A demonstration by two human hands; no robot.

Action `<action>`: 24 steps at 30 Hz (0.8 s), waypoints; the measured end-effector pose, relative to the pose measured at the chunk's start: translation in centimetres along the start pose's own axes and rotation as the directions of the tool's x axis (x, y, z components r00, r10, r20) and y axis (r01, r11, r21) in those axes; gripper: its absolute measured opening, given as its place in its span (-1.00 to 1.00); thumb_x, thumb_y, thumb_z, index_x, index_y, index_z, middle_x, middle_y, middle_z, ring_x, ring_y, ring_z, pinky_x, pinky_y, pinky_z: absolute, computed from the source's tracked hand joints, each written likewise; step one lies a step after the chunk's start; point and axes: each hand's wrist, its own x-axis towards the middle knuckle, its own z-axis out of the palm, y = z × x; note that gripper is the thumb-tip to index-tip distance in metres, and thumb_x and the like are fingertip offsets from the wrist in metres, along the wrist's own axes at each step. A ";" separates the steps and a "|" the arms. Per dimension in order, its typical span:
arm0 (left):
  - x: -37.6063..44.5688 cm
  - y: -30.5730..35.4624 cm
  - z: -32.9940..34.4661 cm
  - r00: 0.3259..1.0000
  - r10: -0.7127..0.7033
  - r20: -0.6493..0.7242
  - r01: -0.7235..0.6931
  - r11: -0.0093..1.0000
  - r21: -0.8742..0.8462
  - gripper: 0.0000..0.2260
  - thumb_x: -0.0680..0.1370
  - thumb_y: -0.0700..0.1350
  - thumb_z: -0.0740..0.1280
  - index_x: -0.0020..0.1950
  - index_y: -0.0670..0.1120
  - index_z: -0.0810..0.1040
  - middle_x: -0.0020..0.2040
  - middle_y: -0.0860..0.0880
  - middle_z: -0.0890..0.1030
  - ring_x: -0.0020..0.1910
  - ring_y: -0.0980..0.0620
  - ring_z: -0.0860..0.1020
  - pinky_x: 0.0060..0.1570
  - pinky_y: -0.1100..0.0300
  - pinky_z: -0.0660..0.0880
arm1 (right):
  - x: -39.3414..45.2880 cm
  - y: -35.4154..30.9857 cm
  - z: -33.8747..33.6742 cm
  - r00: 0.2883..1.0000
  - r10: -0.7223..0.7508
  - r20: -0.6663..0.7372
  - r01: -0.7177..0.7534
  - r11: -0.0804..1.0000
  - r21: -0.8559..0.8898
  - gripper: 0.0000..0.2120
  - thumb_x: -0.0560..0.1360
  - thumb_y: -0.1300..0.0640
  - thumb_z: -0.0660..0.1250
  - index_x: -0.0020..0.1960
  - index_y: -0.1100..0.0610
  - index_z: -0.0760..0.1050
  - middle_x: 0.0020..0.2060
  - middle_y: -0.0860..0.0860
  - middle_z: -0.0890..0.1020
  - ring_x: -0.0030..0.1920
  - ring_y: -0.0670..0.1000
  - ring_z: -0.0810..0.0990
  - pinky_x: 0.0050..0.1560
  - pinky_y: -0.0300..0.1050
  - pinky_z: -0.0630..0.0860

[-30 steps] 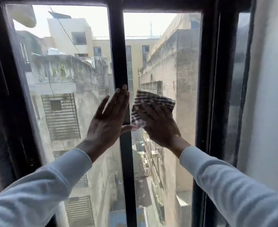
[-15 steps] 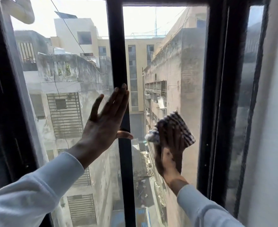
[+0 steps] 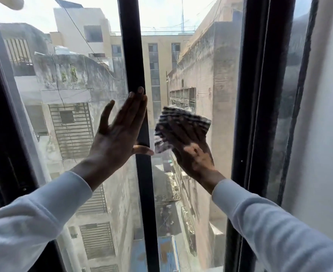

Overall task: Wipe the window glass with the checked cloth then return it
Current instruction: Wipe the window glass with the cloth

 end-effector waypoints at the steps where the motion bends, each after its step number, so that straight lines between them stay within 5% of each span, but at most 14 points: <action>1: -0.1 0.0 0.0 1.000 -0.002 0.004 0.002 1.000 -0.001 0.28 0.41 0.58 0.26 0.79 -0.18 -0.23 0.81 -0.12 -0.21 0.81 -0.07 -0.11 0.69 -0.20 -0.15 | 0.7 0.7 0.0 0.985 0.124 -0.121 -0.123 0.992 0.019 -0.56 0.75 -0.02 0.13 0.59 0.00 0.46 0.62 0.00 0.44 0.61 0.19 0.40 0.67 -0.11 0.16; 2: -0.2 0.0 0.0 1.000 -0.003 0.007 0.003 1.000 0.000 0.28 0.41 0.58 0.25 0.79 -0.18 -0.23 0.81 -0.12 -0.22 0.81 -0.07 -0.11 0.70 -0.21 -0.13 | 0.4 0.3 0.1 0.922 0.302 -0.243 -0.292 0.953 0.080 -0.59 0.74 0.03 0.14 0.51 0.06 0.54 0.50 0.06 0.56 0.56 0.24 0.45 0.59 -0.33 0.12; 3: -0.2 0.1 -0.1 1.000 -0.007 0.013 0.007 1.000 0.003 0.28 0.41 0.58 0.24 0.79 -0.18 -0.24 0.81 -0.12 -0.22 0.81 -0.08 -0.11 0.70 -0.22 -0.11 | -1.2 -1.3 0.3 0.850 0.493 -0.184 -0.451 0.863 0.227 -0.67 0.72 0.08 0.17 0.37 0.07 0.62 0.31 0.08 0.68 0.47 0.28 0.54 0.42 -0.52 0.13; 4: -0.2 0.2 -0.1 1.000 -0.010 0.023 0.010 1.000 0.006 0.28 0.41 0.58 0.23 0.78 -0.18 -0.25 0.81 -0.12 -0.23 0.81 -0.08 -0.12 0.70 -0.22 -0.10 | -3.3 -3.1 0.6 0.837 0.543 -0.067 -0.503 0.812 0.298 -0.74 0.70 0.13 0.22 0.30 0.00 0.62 0.21 0.07 0.72 0.42 0.28 0.59 0.28 -0.51 0.17; 6: -0.2 0.3 -0.3 0.999 -0.018 0.041 0.018 1.000 0.009 0.28 0.41 0.58 0.23 0.78 -0.18 -0.27 0.80 -0.12 -0.26 0.81 -0.08 -0.14 0.70 -0.21 -0.11 | -5.5 -5.2 1.3 0.981 0.177 0.086 -0.184 0.980 0.082 -0.57 0.68 0.14 0.27 0.53 -0.11 0.46 0.54 0.04 0.52 0.58 0.20 0.43 0.51 -0.18 0.16; 8: -0.1 0.4 -0.6 0.998 -0.028 0.059 0.028 1.000 -0.004 0.29 0.41 0.57 0.27 0.78 -0.17 -0.29 0.80 -0.11 -0.29 0.80 -0.07 -0.16 0.69 -0.19 -0.16 | -3.0 -2.4 0.7 0.985 -0.134 0.111 0.138 0.990 -0.026 -0.51 0.72 0.07 0.21 0.63 -0.21 0.35 0.74 -0.08 0.16 0.68 0.11 0.27 0.56 -0.09 0.18; 9: -0.1 0.5 -0.7 0.997 -0.031 0.068 0.032 0.999 -0.009 0.29 0.41 0.56 0.28 0.78 -0.17 -0.30 0.79 -0.11 -0.30 0.80 -0.06 -0.18 0.68 -0.17 -0.18 | -1.0 -0.7 -0.2 0.987 -0.162 0.008 0.162 0.984 -0.077 -0.53 0.73 0.07 0.20 0.62 -0.18 0.40 0.73 -0.05 0.21 0.68 0.12 0.28 0.62 -0.02 0.20; 12: -0.2 0.6 -1.0 0.996 -0.047 0.080 0.047 0.999 0.005 0.28 0.42 0.57 0.24 0.77 -0.17 -0.33 0.79 -0.10 -0.33 0.79 -0.05 -0.21 0.69 -0.17 -0.17 | 2.0 1.8 -3.1 0.909 0.206 -0.362 -0.216 0.976 0.014 -0.62 0.70 0.16 0.26 0.48 0.08 0.58 0.59 0.15 0.48 0.62 0.27 0.38 0.62 0.28 0.31; 14: -0.3 1.0 -1.6 0.993 -0.061 0.104 0.060 0.998 0.016 0.27 0.44 0.56 0.24 0.76 -0.17 -0.37 0.78 -0.10 -0.34 0.79 -0.05 -0.23 0.71 -0.17 -0.13 | -0.5 -0.4 -2.3 0.859 0.401 -0.320 -0.401 0.914 0.069 -0.59 0.66 0.23 0.27 0.49 0.11 0.57 0.52 0.18 0.54 0.57 0.33 0.43 0.55 0.32 0.40; 17: -0.4 1.6 -3.3 0.984 -0.083 0.161 0.081 0.997 0.014 0.23 0.50 0.52 0.25 0.75 -0.18 -0.39 0.77 -0.11 -0.37 0.79 -0.05 -0.24 0.73 -0.13 -0.10 | -3.0 -3.5 -2.4 0.887 0.451 -0.102 -0.397 0.856 0.330 -0.57 0.70 0.28 0.29 0.55 0.08 0.51 0.43 0.13 0.62 0.40 0.25 0.58 0.36 0.23 0.60; 19: -0.7 2.0 -4.7 0.975 -0.075 0.210 0.094 0.992 -0.080 0.12 0.58 0.42 0.28 0.77 -0.15 -0.33 0.78 -0.09 -0.35 0.80 -0.03 -0.19 0.73 -0.07 -0.08 | -2.1 -4.0 -5.3 0.858 0.513 0.025 -0.384 0.608 0.695 -0.67 0.76 0.16 0.24 0.50 0.05 0.52 0.11 0.12 0.72 -0.01 0.05 0.70 -0.06 0.02 0.70; 20: -0.9 2.3 -5.6 0.971 -0.086 0.223 0.134 0.969 -0.206 0.04 0.62 0.35 0.30 0.79 -0.12 -0.25 0.80 -0.06 -0.29 0.81 -0.03 -0.12 0.72 -0.05 -0.03 | -1.5 -4.2 -7.3 0.837 0.518 0.176 -0.404 0.369 0.837 -0.70 0.78 0.10 0.21 0.47 0.02 0.52 -0.05 0.10 0.71 -0.18 0.00 0.68 -0.21 -0.03 0.68; 22: -1.4 3.4 -7.4 0.948 -0.172 0.267 0.288 0.820 -0.495 -0.17 0.67 0.27 0.29 0.80 -0.06 0.02 0.82 -0.04 0.01 0.77 -0.10 0.12 0.64 -0.09 0.20 | -0.8 -4.5 -11.1 0.805 0.340 0.485 -0.470 -0.134 0.873 -0.71 0.78 -0.01 0.16 0.44 -0.02 0.51 0.06 0.14 0.73 -0.02 0.11 0.75 -0.01 0.12 0.73; 24: -1.6 4.6 -9.3 0.846 -0.285 0.451 0.533 0.483 -0.695 -0.35 0.70 0.29 0.23 0.68 -0.06 0.32 0.65 -0.12 0.36 0.61 -0.18 0.37 0.46 -0.16 0.43 | -1.8 -5.4 -14.5 0.775 0.121 0.620 -0.549 -0.356 0.756 -0.55 0.76 -0.14 0.13 0.44 0.10 0.56 0.28 0.23 0.70 0.26 0.25 0.71 0.24 0.29 0.68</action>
